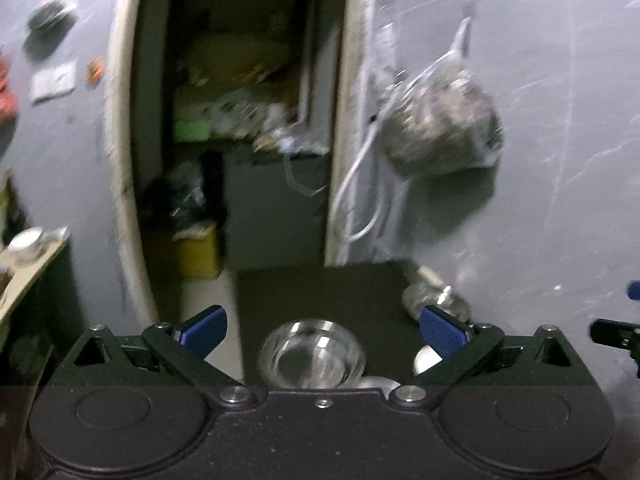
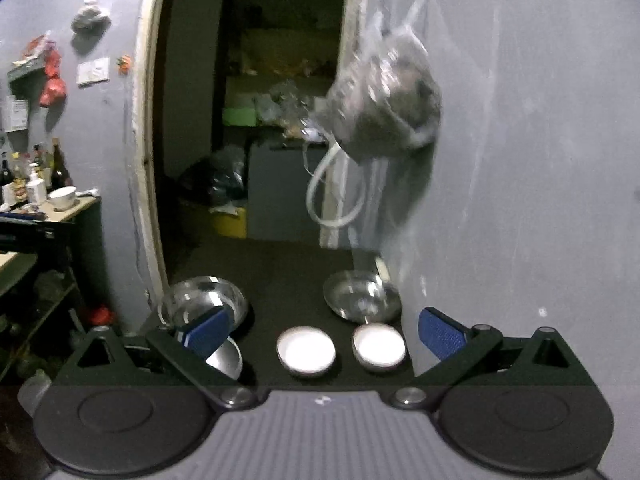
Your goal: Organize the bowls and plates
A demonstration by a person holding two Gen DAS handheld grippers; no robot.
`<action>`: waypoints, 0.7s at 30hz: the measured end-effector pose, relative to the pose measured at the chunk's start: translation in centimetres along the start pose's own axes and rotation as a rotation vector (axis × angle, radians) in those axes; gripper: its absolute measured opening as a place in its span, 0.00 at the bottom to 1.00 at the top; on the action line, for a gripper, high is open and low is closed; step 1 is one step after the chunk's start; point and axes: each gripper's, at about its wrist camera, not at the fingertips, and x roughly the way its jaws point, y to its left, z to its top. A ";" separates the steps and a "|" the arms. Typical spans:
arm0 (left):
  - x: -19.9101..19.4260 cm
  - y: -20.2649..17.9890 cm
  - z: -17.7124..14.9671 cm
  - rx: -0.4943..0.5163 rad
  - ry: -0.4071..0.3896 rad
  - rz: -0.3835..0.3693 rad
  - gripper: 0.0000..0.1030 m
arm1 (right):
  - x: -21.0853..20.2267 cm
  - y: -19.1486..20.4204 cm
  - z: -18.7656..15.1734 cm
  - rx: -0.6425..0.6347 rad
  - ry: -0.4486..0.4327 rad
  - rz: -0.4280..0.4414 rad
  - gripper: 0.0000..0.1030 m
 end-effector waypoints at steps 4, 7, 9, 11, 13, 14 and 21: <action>1.6 -0.6 2.8 0.037 -0.042 -0.020 0.99 | 0.9 0.5 2.8 -0.041 0.000 -0.052 1.00; 3.5 -0.9 4.7 0.034 -0.028 -0.053 0.99 | 2.2 0.3 4.6 -0.044 0.007 -0.060 1.00; 4.9 -1.1 5.9 0.039 -0.014 -0.061 0.99 | 3.1 0.0 5.5 -0.051 0.011 -0.052 1.00; 6.5 -1.5 6.9 0.051 0.001 -0.065 0.99 | 4.4 -0.4 6.5 -0.061 0.009 -0.032 1.00; 8.0 -2.1 7.8 0.061 0.008 -0.059 0.99 | 6.1 -1.2 7.2 -0.062 0.006 -0.017 1.00; 8.8 -2.4 8.2 0.064 0.007 -0.050 0.99 | 6.9 -1.6 7.5 -0.056 -0.002 -0.015 1.00; 16.0 -4.0 8.5 -0.039 0.105 -0.003 0.99 | 13.3 -5.1 5.5 0.124 -0.040 0.012 1.00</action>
